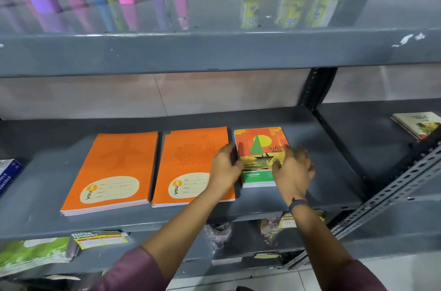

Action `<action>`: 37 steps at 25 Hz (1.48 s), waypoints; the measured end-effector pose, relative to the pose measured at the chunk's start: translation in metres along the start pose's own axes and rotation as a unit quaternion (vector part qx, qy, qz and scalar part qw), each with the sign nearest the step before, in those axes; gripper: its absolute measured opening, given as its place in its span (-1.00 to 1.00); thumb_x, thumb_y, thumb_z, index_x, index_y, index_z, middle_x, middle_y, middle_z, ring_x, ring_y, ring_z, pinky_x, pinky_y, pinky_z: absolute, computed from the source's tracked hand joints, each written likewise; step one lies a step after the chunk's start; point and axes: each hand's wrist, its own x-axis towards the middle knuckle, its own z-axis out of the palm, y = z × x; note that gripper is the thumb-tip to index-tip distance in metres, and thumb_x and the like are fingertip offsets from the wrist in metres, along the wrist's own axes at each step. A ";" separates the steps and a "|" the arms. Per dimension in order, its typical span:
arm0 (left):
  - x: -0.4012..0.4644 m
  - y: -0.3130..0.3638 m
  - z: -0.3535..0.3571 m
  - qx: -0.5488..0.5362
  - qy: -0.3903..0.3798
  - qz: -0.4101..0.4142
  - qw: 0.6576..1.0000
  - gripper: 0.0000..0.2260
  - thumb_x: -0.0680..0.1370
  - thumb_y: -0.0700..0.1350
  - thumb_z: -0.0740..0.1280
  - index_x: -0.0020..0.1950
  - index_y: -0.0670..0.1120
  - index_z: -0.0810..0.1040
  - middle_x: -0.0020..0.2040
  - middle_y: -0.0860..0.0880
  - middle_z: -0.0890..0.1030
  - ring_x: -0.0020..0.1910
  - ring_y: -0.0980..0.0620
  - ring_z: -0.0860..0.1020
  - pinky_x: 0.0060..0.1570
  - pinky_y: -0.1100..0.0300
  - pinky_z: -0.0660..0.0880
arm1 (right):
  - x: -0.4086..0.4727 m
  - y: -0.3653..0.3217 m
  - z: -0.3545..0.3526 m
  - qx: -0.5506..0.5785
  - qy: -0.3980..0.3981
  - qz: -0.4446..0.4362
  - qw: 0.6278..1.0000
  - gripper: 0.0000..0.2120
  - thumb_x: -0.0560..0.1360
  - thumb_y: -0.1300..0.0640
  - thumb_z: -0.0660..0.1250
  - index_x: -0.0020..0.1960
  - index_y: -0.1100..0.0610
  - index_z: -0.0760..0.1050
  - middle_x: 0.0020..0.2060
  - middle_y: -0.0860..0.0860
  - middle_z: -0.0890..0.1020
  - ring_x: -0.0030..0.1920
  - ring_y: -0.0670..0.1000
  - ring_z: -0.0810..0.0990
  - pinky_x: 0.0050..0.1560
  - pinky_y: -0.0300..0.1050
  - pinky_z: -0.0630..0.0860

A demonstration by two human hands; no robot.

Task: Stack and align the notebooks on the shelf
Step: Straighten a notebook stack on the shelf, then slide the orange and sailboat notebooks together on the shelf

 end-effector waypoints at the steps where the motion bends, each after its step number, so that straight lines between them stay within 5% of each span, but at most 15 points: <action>1: -0.001 -0.014 -0.013 0.064 0.055 0.015 0.996 -0.60 0.47 -0.25 0.27 0.31 -0.20 0.38 0.28 -0.18 0.51 0.28 -0.15 0.43 0.24 0.09 0.37 | -0.003 -0.009 -0.002 0.010 0.032 -0.038 0.999 -0.59 0.47 0.13 0.27 0.31 0.11 0.40 0.38 0.18 0.38 0.42 0.22 0.25 0.34 0.23 0.26; 4: -0.005 -0.057 -0.056 0.227 0.148 -0.067 0.960 -0.55 0.47 -0.07 0.27 0.32 -0.19 0.34 0.35 -0.22 0.44 0.34 -0.23 0.33 0.31 -0.07 0.34 | -0.023 -0.054 0.000 0.127 -0.025 -0.143 0.981 -0.61 0.50 0.12 0.25 0.33 0.11 0.40 0.37 0.09 0.41 0.41 0.11 0.29 0.39 0.02 0.26; 7: -0.003 -0.087 -0.071 0.266 0.096 -0.158 0.946 -0.53 0.38 0.12 0.17 0.18 -0.11 0.44 0.20 -0.21 0.54 0.25 -0.25 0.39 0.18 -0.10 0.39 | -0.047 -0.085 0.024 0.179 -0.204 -0.130 0.954 -0.52 0.49 0.08 0.28 0.39 0.10 0.32 0.43 0.16 0.31 0.46 0.15 0.22 0.42 -0.02 0.22; 9: -0.003 -0.096 -0.070 0.226 0.077 -0.145 0.960 -0.55 0.32 0.15 0.09 0.05 -0.03 0.53 0.06 -0.15 0.63 0.15 -0.22 0.48 0.10 -0.03 0.41 | -0.052 -0.088 0.038 0.185 -0.250 -0.098 0.945 -0.49 0.48 0.09 0.30 0.40 0.12 0.31 0.42 0.15 0.33 0.43 0.15 0.27 0.39 -0.05 0.27; 12: -0.012 -0.078 -0.076 0.126 0.138 -0.125 0.974 -0.83 0.45 -0.08 0.23 -0.04 -0.09 0.54 -0.07 -0.17 0.66 0.03 -0.20 0.53 -0.02 0.09 0.41 | -0.051 -0.086 0.045 0.230 -0.225 -0.046 0.946 -0.54 0.46 0.14 0.33 0.34 0.12 0.38 0.34 0.12 0.45 0.29 0.13 0.45 0.28 -0.08 0.41; 15: -0.015 -0.073 -0.082 0.022 0.209 -0.130 0.969 -0.72 0.46 -0.22 0.27 0.16 -0.23 0.48 -0.04 -0.21 0.62 -0.05 -0.19 0.55 -0.15 0.16 0.36 | -0.052 -0.092 0.038 0.282 -0.192 -0.003 0.940 -0.59 0.45 0.22 0.35 0.29 0.14 0.44 0.29 0.11 0.51 0.17 0.10 0.52 0.13 -0.18 0.44; 19: -0.011 -0.083 -0.092 -0.141 0.261 -0.163 0.941 -0.72 0.46 -0.34 0.21 0.15 -0.23 0.51 0.00 -0.19 0.61 0.04 -0.18 0.54 0.00 0.07 0.45 | -0.057 -0.106 0.022 0.320 -0.141 0.026 0.936 -0.53 0.44 0.44 0.22 0.29 0.14 0.46 0.24 0.10 0.55 -0.13 -0.04 0.43 -0.15 -0.22 0.43; 22: -0.018 -0.093 -0.126 -0.180 0.299 -0.141 0.926 -0.73 0.46 -0.35 0.22 0.13 -0.20 0.55 0.00 -0.09 0.58 -0.02 -0.05 0.50 0.03 0.17 0.41 | -0.068 -0.137 0.029 0.345 -0.134 -0.005 0.929 -0.44 0.39 0.52 0.14 0.28 0.13 0.47 -0.03 0.09 0.57 -0.34 -0.13 0.40 -0.40 -0.39 0.39; 24: -0.023 -0.106 -0.162 -0.177 0.324 -0.117 0.922 -0.70 0.46 -0.38 0.20 0.14 -0.21 0.54 0.08 -0.12 0.59 0.02 -0.07 0.53 0.08 0.16 0.43 | -0.083 -0.171 0.038 0.355 -0.157 -0.036 0.921 -0.41 0.36 0.54 0.11 0.28 0.11 0.48 -0.01 0.07 0.55 -0.33 -0.12 0.44 -0.47 -0.44 0.32; 28: -0.032 -0.147 -0.229 -0.076 0.366 -0.140 0.917 -0.74 0.47 -0.32 0.23 0.12 -0.17 0.56 0.11 -0.24 0.62 0.07 -0.23 0.56 0.05 0.08 0.45 | -0.115 -0.236 0.066 0.352 -0.231 -0.041 0.906 -0.38 0.38 0.58 0.10 0.28 0.09 0.47 0.27 0.09 0.52 0.01 0.11 0.59 -0.26 -0.14 0.54; 32: -0.037 -0.177 -0.248 0.134 0.273 -0.205 0.930 -0.67 0.48 -0.27 0.18 0.21 -0.09 0.49 0.19 -0.26 0.55 0.21 -0.29 0.42 0.16 -0.12 0.38 | -0.138 -0.255 0.093 0.289 -0.295 -0.064 0.909 -0.43 0.40 0.54 0.10 0.31 0.14 0.44 0.29 0.13 0.52 0.03 0.09 0.56 -0.23 -0.24 0.47; 34: -0.037 -0.174 -0.244 0.220 0.294 -0.159 0.916 -0.68 0.47 -0.23 0.21 0.22 -0.07 0.47 0.24 -0.20 0.51 0.25 -0.25 0.35 0.18 -0.13 0.33 | -0.133 -0.245 0.087 0.262 -0.243 -0.075 0.931 -0.53 0.45 0.43 0.18 0.31 0.13 0.43 0.25 0.11 0.54 0.10 0.12 0.57 -0.03 -0.22 0.48; 37: -0.032 -0.147 -0.216 0.145 0.309 0.017 0.940 -0.65 0.46 -0.29 0.21 0.24 -0.14 0.46 0.25 -0.19 0.51 0.22 -0.22 0.41 0.22 -0.04 0.35 | -0.109 -0.210 0.070 0.199 -0.084 -0.061 0.975 -0.60 0.47 0.26 0.29 0.29 0.10 0.45 0.22 0.11 0.55 0.20 0.16 0.51 0.22 -0.01 0.48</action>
